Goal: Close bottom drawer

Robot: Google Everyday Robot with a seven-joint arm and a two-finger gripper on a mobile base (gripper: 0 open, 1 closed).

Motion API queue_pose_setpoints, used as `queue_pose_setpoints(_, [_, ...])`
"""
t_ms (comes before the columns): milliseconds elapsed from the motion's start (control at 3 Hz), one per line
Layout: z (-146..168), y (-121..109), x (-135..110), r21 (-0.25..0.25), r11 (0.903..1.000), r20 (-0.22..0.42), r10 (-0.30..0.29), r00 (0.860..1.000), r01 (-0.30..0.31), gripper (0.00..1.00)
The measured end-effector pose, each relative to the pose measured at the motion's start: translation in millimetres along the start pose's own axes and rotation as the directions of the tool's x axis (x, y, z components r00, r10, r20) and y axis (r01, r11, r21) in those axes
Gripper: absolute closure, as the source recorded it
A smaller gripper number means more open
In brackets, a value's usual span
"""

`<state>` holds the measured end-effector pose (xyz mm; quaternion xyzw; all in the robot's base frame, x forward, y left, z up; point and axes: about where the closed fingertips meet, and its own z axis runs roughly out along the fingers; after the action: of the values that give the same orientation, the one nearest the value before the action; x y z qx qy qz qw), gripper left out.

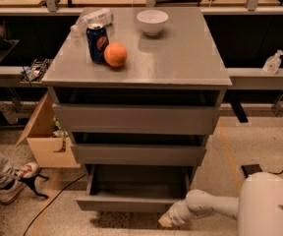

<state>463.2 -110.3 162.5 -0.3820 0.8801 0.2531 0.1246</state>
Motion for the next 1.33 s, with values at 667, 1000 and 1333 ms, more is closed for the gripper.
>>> queue_pose_setpoints(667, [6.5,-17.1,-48.3,0.005,0.9891,0.071,-0.147,0.987,0.147,1.0])
queue_pose_setpoints(1000, [6.6,-17.0,-48.3,0.005,0.9891,0.071,-0.147,0.987,0.147,1.0])
queue_pose_setpoints(1333, [7.4,-23.1,-55.0,0.016,0.9851,0.089,-0.172,0.981,0.171,1.0])
